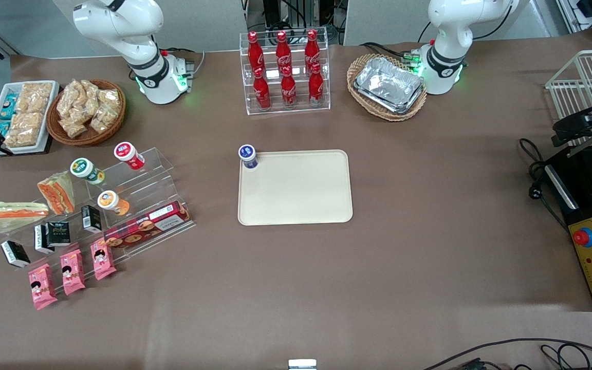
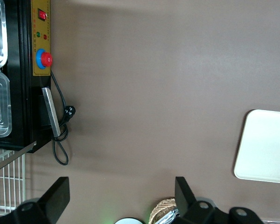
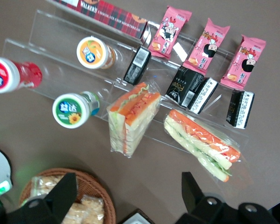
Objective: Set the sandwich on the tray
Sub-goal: 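Move the right gripper over the wrapped sandwiches on the acrylic rack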
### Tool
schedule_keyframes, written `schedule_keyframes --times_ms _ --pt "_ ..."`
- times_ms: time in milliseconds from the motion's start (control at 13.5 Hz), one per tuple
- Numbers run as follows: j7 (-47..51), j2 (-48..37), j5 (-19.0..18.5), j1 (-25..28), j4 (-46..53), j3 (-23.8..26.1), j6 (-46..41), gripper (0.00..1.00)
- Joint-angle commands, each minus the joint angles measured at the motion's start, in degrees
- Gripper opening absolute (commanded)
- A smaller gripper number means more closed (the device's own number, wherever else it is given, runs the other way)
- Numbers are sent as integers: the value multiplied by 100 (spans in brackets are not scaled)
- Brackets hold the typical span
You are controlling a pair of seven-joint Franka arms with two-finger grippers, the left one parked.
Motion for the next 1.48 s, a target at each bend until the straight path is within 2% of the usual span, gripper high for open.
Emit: schedule_keyframes --times_ms 0,443,665,1034,1108,1403 --pt "-773 180 -65 29 37 -98 150 100" --pt "-3345 443 22 20 89 -133 379 100" --pt "-4498 636 241 20 160 -431 379 100" --pt "-4957 1083 330 12 326 -959 572 100" --pt "-5124 1233 461 12 397 -977 668 100" --pt "-6257 1849 1523 -129 529 -977 853 100"
